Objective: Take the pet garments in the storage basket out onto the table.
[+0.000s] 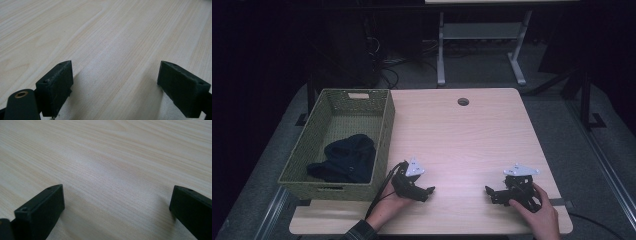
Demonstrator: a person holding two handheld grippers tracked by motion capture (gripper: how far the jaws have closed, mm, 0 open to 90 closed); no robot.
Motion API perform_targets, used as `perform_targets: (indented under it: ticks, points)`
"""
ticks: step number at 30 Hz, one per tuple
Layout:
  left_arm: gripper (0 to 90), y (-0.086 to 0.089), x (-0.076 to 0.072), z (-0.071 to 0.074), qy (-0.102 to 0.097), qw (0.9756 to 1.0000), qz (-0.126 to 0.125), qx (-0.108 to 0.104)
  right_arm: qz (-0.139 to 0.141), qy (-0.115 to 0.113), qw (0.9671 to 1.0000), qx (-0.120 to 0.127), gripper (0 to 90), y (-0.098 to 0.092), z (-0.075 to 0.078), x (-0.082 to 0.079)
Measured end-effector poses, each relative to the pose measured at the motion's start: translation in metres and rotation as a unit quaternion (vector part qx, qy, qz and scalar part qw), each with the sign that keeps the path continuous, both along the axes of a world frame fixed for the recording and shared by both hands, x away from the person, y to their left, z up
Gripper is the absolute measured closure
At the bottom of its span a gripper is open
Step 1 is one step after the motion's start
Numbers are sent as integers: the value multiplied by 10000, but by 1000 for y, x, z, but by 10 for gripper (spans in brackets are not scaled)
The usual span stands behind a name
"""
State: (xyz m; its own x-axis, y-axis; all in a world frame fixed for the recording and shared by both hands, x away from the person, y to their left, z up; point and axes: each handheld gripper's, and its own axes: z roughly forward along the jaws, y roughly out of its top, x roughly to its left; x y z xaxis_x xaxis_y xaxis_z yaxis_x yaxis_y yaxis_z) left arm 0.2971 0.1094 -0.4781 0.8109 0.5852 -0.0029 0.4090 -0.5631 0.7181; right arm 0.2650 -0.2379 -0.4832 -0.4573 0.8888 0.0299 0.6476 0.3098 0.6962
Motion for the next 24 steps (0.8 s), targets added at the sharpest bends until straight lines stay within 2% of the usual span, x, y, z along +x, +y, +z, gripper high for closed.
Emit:
perform_targets:
  ticks: [7, 12, 16, 18, 24]
  points:
    - [127, 0, 0, 0, 4, 10000, -6, 4, 0, 0, 10000, 0, 0, 0, 0, 0]
    - [131, -2, 1, 3, 94, 9999, 24, 97, -1, 0, 10000, -1, 0, 0, 0, 0]
    - [136, 0, 3, 5, 182, 9998, 43, 49, -1, 0, 10000, -2, 0, 0, 0, 0]
    - [136, 0, 3, 7, 168, 9998, 33, 85, 0, 0, 10000, -2, 0, 0, 0, 0]
    - [136, 0, 4, 12, 129, 9999, 56, 13, -1, 0, 10000, -1, 0, 0, 0, 0]
